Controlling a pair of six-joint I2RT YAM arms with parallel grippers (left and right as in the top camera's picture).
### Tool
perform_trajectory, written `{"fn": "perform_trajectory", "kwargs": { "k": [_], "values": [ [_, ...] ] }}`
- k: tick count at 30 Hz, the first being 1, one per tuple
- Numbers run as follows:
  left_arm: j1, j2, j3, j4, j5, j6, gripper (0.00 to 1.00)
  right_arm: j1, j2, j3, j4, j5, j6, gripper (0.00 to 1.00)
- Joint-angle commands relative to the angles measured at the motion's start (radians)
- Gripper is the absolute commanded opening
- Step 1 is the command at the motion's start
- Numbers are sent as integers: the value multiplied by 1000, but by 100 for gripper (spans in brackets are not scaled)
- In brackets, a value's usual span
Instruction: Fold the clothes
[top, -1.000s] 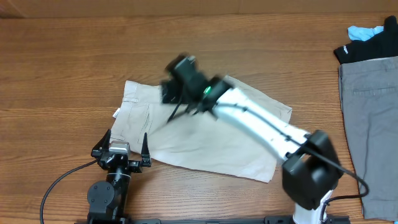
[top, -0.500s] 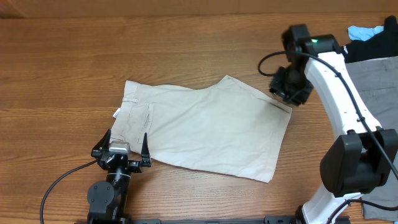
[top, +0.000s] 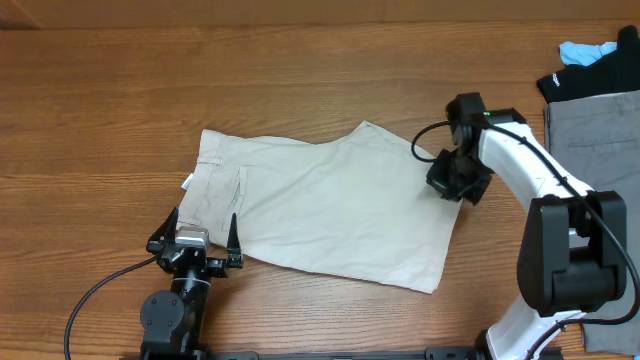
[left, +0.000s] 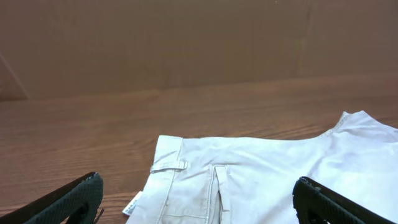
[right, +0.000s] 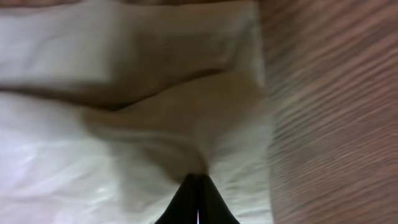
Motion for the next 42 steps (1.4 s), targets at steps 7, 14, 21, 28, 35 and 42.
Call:
{"fn": "perform_trajectory", "kwargs": {
  "k": [7, 14, 21, 28, 35, 42],
  "values": [
    [6, -10, -4, 1, -10, 13, 100, -8, -27, -75, 93, -111, 21, 4],
    [6, -10, -4, 1, -10, 13, 100, -16, -27, -141, 192, -103, 18, 7],
    [6, -10, -4, 1, -10, 13, 100, -56, -27, -141, 275, -43, 18, 7],
    [6, -10, -4, 1, -10, 13, 100, -88, -26, -141, 472, -27, 18, 4],
    [6, -10, -4, 1, -10, 13, 100, -88, -22, -138, 629, -37, 22, 4],
    [6, -10, -4, 1, -10, 13, 100, -105, -22, -27, 571, -35, -9, 4]
  ]
}}
